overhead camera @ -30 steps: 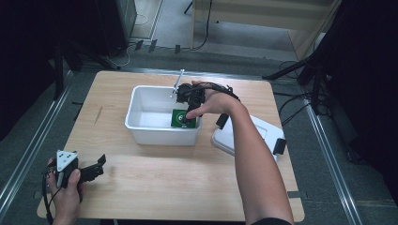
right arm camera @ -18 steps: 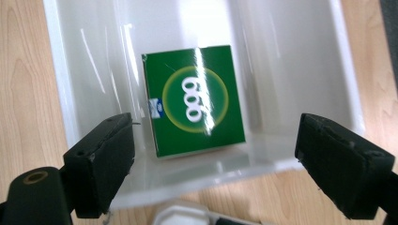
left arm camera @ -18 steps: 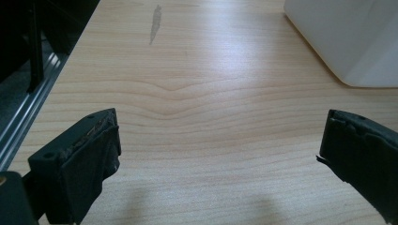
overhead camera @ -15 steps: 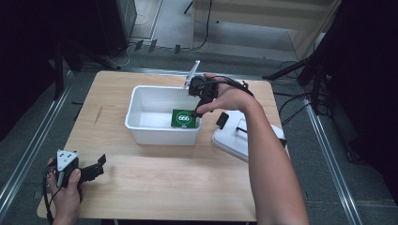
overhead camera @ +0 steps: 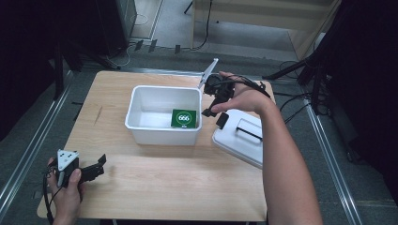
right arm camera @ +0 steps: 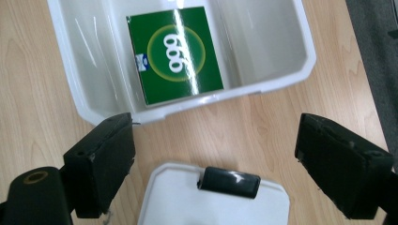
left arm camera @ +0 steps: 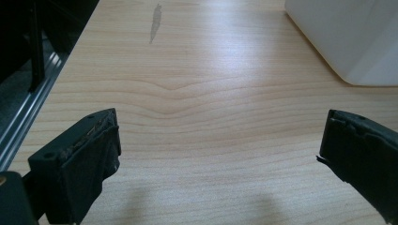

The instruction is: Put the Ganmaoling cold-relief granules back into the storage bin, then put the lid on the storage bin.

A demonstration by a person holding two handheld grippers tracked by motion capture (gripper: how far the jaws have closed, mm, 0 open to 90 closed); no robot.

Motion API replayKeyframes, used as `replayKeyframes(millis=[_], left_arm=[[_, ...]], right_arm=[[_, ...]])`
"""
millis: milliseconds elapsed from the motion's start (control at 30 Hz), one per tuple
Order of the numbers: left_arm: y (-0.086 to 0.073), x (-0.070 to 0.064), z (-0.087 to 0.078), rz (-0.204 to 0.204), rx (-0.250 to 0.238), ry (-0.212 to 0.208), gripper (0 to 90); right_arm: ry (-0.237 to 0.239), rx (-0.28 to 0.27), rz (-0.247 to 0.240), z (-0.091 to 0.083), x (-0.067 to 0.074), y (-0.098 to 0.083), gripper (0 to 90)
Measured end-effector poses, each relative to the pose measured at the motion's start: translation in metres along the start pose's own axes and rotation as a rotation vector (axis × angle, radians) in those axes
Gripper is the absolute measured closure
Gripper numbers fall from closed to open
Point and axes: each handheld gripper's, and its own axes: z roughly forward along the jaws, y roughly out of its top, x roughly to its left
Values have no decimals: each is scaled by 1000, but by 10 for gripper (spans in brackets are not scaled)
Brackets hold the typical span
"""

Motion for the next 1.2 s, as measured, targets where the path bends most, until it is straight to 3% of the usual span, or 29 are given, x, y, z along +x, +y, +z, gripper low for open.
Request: replayKeyframes(millis=[700, 1200], left_arm=[[0, -1, 0, 7, -1, 7, 0], [0, -2, 0, 19, 4, 15, 0]], right_arm=[[-26, 9, 70, -8, 3, -63, 130], [-46, 13, 122, -4, 5, -104, 167]])
